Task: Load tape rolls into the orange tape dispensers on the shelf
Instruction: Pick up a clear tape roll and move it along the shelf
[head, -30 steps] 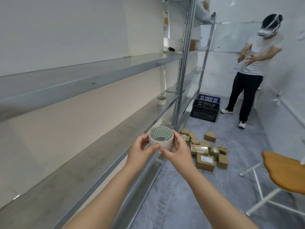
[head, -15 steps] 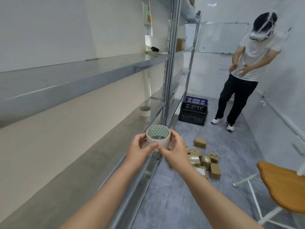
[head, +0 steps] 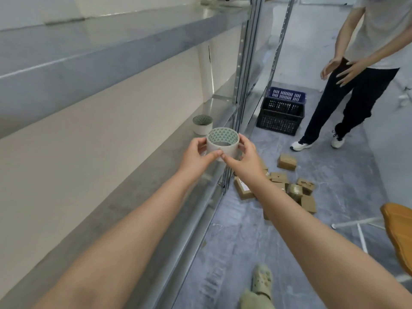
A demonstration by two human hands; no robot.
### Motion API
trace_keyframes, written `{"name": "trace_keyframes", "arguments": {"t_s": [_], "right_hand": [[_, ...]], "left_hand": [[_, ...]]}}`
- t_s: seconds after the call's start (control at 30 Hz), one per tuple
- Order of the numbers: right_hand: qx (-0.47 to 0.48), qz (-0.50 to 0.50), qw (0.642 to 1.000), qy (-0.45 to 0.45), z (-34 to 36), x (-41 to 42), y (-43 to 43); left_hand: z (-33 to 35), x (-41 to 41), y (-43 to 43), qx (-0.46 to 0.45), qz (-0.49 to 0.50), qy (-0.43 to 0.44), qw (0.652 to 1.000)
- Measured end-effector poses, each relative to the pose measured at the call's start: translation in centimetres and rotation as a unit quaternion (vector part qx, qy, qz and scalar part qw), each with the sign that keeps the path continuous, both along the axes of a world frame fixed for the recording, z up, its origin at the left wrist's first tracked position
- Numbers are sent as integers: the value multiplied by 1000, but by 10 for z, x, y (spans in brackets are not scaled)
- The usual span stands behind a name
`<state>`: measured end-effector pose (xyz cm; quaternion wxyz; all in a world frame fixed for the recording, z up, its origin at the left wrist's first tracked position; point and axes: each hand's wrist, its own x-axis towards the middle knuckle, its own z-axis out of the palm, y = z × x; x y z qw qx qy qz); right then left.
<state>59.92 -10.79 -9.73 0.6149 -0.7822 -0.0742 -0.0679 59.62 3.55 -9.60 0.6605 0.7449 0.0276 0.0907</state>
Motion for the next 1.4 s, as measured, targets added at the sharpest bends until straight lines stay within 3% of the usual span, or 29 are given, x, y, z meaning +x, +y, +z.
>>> {"name": "trace_keyframes", "arguments": {"t_s": [0.4, 0.7, 0.93, 1.4], "right_hand": [[-64, 102, 993, 5, -13, 202, -49], [-141, 229, 963, -4, -10, 330, -58], [-157, 286, 945, 6, -27, 371, -40], [-205, 327, 920, 72, -65, 419, -10]], "left_hand": [[-23, 173, -47, 46, 78, 34, 995], [-34, 260, -60, 23, 172, 67, 983], [-39, 290, -40, 217, 181, 102, 954], [-65, 328, -21, 339, 239, 193, 889]]}}
